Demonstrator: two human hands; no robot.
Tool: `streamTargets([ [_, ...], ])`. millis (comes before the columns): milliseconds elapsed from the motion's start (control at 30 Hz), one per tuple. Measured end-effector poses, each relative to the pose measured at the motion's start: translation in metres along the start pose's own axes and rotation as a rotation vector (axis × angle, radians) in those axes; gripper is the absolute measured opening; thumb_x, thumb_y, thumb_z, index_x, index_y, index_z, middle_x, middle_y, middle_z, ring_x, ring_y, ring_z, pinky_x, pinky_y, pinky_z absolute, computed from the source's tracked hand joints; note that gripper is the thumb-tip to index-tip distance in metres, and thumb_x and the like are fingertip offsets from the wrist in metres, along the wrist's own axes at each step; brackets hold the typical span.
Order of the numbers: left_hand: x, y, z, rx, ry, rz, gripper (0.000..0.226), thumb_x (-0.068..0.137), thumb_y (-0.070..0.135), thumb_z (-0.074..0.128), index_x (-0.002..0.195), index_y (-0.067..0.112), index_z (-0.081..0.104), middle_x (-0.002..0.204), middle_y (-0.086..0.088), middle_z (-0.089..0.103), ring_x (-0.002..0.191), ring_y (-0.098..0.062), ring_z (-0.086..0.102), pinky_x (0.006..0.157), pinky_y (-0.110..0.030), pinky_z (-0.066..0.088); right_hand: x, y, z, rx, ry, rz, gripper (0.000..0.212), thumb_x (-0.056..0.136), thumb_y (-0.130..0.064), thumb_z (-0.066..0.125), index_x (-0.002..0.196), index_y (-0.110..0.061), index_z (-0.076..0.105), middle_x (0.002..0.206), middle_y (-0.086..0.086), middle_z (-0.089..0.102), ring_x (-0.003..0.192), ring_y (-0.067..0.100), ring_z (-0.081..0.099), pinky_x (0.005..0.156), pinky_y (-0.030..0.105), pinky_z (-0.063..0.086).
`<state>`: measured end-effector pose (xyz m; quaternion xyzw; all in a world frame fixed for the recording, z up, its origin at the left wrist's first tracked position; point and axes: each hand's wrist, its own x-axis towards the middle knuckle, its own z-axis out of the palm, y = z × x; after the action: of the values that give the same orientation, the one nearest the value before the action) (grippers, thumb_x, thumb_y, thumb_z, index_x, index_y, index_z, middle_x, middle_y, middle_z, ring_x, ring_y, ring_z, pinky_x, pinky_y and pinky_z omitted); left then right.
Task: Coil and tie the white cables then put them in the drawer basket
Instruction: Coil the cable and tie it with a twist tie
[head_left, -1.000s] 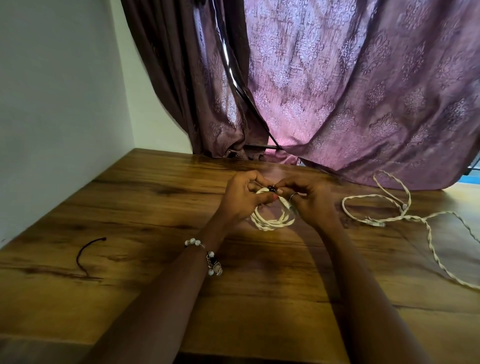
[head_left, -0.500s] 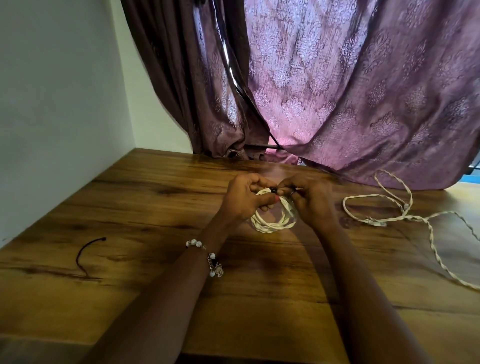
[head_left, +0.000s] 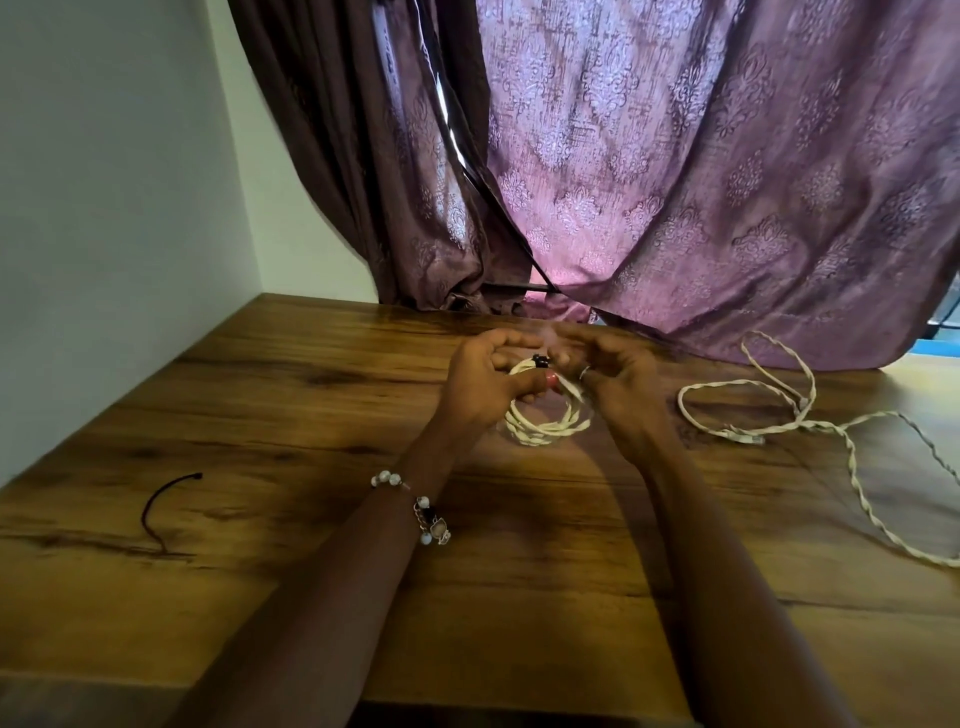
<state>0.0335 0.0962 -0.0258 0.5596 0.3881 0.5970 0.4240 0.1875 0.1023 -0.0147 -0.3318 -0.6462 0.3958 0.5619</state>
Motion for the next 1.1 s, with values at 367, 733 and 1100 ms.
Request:
streamTargets([
  [367,-0.004,0.007,-0.012,-0.439,0.027,-0.382,0.043,0.083,-0.004,0.064,0.124,0.005,0.054,0.085,-0.017,0.072,0.066,-0.019,0.070,0.059,-0.036,0.060,-0.008,-0.002,-0.026,0.133,-0.099,0.417,0.045,0.082,-0.005,0.069,0.125,-0.010,0.055,0.102,0.020,0.071,0.087,0.032,0.066,0.069,0.045,0.059],
  [733,-0.023,-0.003,0.024,-0.079,-0.106,-0.535,0.030,0.079,-0.004,0.069,0.107,-0.008,0.062,0.081,-0.013,0.070,0.064,-0.020,0.069,0.063,-0.037,0.059,-0.054,-0.022,-0.051,-0.070,0.112,0.499,0.016,0.090,-0.012,0.064,0.101,-0.002,0.061,0.076,0.013,0.063,0.052,0.018,0.062,0.048,0.031,0.056],
  [1100,-0.065,-0.005,0.120,-0.145,-0.176,-0.509,0.019,0.076,-0.002,0.072,0.094,0.000,0.066,0.080,-0.012,0.072,0.070,-0.023,0.070,0.065,-0.038,0.060,-0.142,-0.071,-0.183,-0.588,0.850,0.327,0.025,0.078,-0.033,0.067,0.061,-0.015,0.069,0.056,0.004,0.068,0.060,0.029,0.068,0.063,0.051,0.058],
])
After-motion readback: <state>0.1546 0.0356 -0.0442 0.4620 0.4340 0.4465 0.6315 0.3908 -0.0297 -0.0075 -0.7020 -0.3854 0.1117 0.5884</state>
